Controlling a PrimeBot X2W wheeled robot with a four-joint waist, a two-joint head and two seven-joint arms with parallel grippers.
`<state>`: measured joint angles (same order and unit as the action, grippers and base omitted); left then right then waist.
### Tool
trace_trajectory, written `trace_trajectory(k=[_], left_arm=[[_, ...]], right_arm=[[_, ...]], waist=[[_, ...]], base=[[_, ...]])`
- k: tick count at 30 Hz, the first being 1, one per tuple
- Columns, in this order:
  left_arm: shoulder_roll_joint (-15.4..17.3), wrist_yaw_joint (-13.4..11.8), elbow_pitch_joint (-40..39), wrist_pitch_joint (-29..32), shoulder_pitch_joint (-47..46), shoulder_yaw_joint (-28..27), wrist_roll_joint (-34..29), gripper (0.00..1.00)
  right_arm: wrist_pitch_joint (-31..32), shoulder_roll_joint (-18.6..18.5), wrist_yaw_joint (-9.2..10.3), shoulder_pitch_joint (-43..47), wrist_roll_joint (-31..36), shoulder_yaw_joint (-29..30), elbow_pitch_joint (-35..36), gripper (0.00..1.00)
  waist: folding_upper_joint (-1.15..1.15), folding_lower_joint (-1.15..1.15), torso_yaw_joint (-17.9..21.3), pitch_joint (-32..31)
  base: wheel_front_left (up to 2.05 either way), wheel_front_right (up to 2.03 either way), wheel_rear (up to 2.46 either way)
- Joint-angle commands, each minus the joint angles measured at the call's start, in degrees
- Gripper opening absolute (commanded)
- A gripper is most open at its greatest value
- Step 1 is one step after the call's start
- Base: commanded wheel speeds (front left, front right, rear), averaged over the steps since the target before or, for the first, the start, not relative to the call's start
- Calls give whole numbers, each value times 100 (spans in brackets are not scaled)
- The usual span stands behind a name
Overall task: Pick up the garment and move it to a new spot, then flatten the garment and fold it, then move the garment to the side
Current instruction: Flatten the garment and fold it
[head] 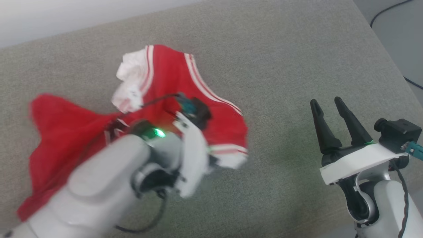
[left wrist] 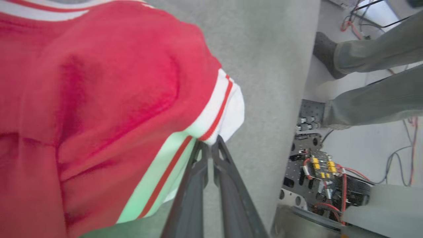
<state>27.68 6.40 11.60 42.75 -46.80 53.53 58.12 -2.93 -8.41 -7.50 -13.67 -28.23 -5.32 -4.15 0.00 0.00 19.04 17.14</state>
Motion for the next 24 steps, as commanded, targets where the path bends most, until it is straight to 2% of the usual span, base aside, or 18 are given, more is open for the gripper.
trace_trajectory(k=[1,5,6,8,14,20,24], left_arm=[[-156,6,-181,48,159,34,164,0],[-273,-85,-399,65,285,161,149,0],[-264,-76,-412,43,295,169,119,18],[-223,-46,-415,8,316,190,115,100],[-40,-29,-458,-83,137,-33,206,100],[303,-200,-517,-28,-233,-465,327,100],[529,-195,-324,-97,-604,-619,59,100]], right_arm=[[32,7,2,15,0,23,29,100],[53,35,2,2,20,39,75,100],[54,43,2,-10,20,31,77,100],[64,47,2,-37,26,18,75,100],[69,9,2,-62,50,36,59,100],[115,-28,2,-35,71,64,83,100],[150,-54,2,-66,71,64,123,100]], waist=[[0,0,-21,-18],[0,0,-68,-2],[0,0,-77,4],[0,0,-98,11],[0,0,-198,-61],[0,0,-329,-180],[0,0,-384,-181]], base=[[0,0,0],[0,0,0],[0,0,0],[0,0,0],[0,0,0],[0,0,0],[0,0,0]])
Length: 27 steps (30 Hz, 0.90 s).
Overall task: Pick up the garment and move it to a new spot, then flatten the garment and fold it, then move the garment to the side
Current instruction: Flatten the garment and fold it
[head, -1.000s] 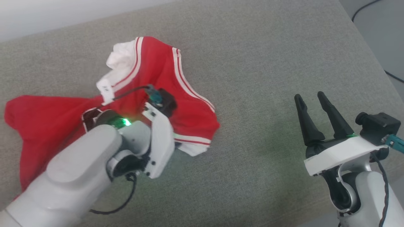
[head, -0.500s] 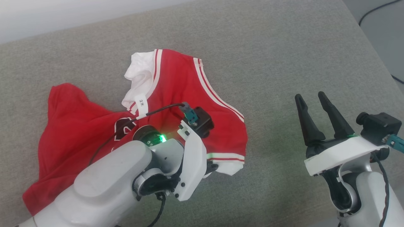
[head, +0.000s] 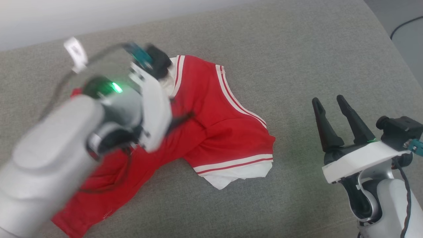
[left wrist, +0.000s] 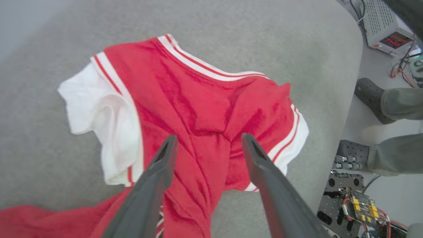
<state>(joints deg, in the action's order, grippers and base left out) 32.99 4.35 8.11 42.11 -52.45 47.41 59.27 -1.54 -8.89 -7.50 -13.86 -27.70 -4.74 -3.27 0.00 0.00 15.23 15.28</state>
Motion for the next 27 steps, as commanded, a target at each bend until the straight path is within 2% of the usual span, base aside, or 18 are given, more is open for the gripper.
trace_trajectory(k=[1,6,12,18,19,20,27], left_arm=[[22,13,111,-84,-123,-45,-138,100],[106,117,740,-418,-496,-38,-543,100],[-22,248,1479,-647,-594,57,-499,100],[-81,288,2122,-940,-717,264,-754,100],[-122,278,2295,-935,-703,228,-674,55],[-172,273,2419,-1004,-731,185,-637,0],[-375,156,3026,-1219,-858,-165,-288,0]], right_arm=[[14,-12,2,-61,18,-4,46,100],[57,-28,2,-143,16,-75,119,100],[75,-36,2,-220,3,-142,221,100],[55,10,2,-294,14,-152,244,100],[46,17,2,-303,15,-154,249,100],[42,21,2,-306,20,-152,245,100],[44,0,2,-241,71,-31,233,100]], waist=[[0,0,-8,14],[0,0,23,129],[0,0,114,357],[0,0,160,593],[0,0,166,626],[0,0,165,645],[0,0,14,654]], base=[[0,0,0],[0,0,0],[0,0,0],[0,0,0],[0,0,0],[0,0,0],[0,0,0]])
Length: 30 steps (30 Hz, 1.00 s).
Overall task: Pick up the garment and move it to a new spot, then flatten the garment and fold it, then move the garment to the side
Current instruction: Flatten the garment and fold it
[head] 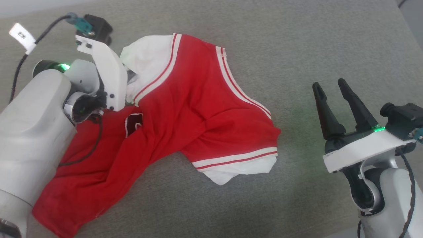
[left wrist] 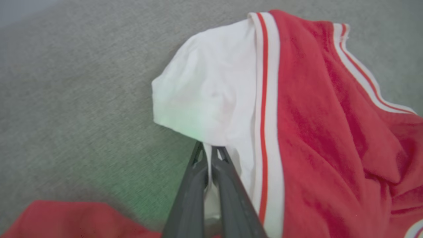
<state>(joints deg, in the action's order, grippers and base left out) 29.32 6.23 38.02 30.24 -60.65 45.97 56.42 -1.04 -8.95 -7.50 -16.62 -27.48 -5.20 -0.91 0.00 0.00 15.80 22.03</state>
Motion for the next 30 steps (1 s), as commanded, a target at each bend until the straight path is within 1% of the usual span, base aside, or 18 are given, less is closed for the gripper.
trace_trajectory(k=[1,4,7,8,11,14,19,21,24,27,30], left_arm=[[5,-56,65,-76,-71,-59,8,0],[45,-188,85,-183,-17,-151,71,0],[175,-365,18,-287,123,-286,146,0],[175,-365,18,-287,123,-286,146,0],[320,-587,-135,-369,345,-450,284,0],[520,-831,-380,-399,619,-567,373,0],[947,-1227,-969,-481,1217,-789,568,0],[1079,-1426,-1228,-541,1505,-888,651,0],[1366,-1678,-1592,-659,1887,-1040,726,0],[1525,-1853,-1788,-733,2319,-1101,826,0],[1657,-1979,-1805,-806,2622,-1136,872,0]], right_arm=[[10,6,2,46,52,39,-3,100],[45,-3,2,83,80,99,11,100],[102,-25,2,117,100,165,32,100],[102,-25,2,117,100,165,32,100],[160,-43,2,182,125,232,73,100],[230,-72,2,236,152,302,114,100],[350,-92,2,315,175,388,188,100],[395,-100,2,338,190,430,207,100],[457,-106,2,352,209,459,262,100],[505,-98,2,370,218,467,317,100],[558,-73,2,363,235,473,349,100]], waist=[[0,0,-81,-39],[0,0,-217,-108],[0,0,-368,-182],[0,0,-368,-182],[0,0,-536,-267],[0,0,-715,-360],[0,0,-948,-481],[0,0,-1032,-524],[0,0,-1135,-562],[0,0,-1216,-590],[0,0,-1253,-615]], base=[[0,0,0],[0,0,0],[0,0,0],[0,0,0],[0,0,0],[0,0,0],[0,0,0],[0,0,0],[0,0,0],[0,0,0],[0,0,0]])
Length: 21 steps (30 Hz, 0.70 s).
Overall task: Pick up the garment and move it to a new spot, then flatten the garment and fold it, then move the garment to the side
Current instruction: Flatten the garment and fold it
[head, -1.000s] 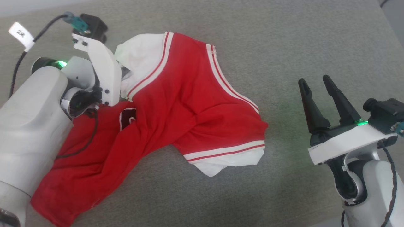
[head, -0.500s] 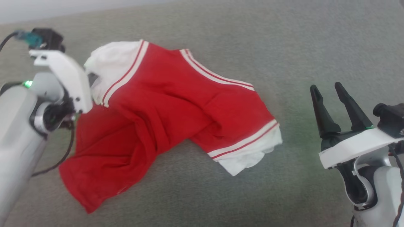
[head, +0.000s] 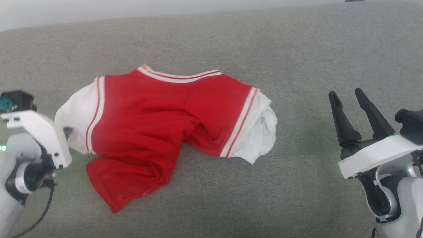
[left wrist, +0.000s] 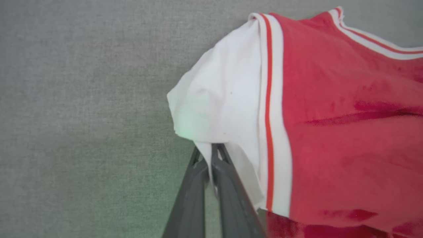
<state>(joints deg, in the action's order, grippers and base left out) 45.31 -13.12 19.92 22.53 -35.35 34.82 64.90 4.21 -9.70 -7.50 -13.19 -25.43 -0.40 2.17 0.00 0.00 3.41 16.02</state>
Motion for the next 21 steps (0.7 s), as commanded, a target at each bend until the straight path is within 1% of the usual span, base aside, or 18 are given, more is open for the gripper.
trace_trajectory(k=[1,3,5,9,10,11,12,15,18,20,21], left_arm=[[42,-58,20,-54,184,-31,84,0],[-34,-24,63,-81,344,-55,180,0],[-28,-10,163,-80,468,1,155,0],[-157,146,363,-112,578,108,156,0],[-185,219,408,-118,594,125,178,29],[-206,298,442,-153,594,130,192,96],[-219,357,489,-178,592,105,228,100],[-188,562,548,-358,574,46,222,100],[-148,669,477,-649,598,31,83,100],[-155,765,372,-955,624,-8,-7,100],[-155,765,372,-955,624,-8,-7,100]], right_arm=[[39,3,2,18,28,-6,47,100],[71,-5,2,7,17,-8,47,100],[92,-17,2,-7,6,-29,39,100],[133,-46,2,22,-16,-56,0,100],[155,-52,2,43,-18,-73,-9,100],[174,-62,2,67,-17,-93,-19,100],[200,-74,2,94,-31,-101,-34,100],[355,-142,2,158,-69,-161,-91,100],[595,-167,2,255,-128,-211,-180,100],[808,-186,2,272,-174,-258,-213,100],[808,-186,2,272,-174,-258,-213,100]], waist=[[0,0,-21,-22],[0,0,-30,-37],[0,0,-25,-56],[0,0,-23,-130],[0,0,-25,-157],[0,0,-31,-189],[0,0,-42,-226],[0,0,-127,-383],[0,0,-231,-502],[0,0,-315,-568],[0,0,-315,-568]], base=[[0,0,0],[0,0,0],[0,0,0],[0,0,0],[0,0,0],[0,0,0],[0,0,0],[0,0,0],[0,0,0],[0,0,0],[0,0,0]])
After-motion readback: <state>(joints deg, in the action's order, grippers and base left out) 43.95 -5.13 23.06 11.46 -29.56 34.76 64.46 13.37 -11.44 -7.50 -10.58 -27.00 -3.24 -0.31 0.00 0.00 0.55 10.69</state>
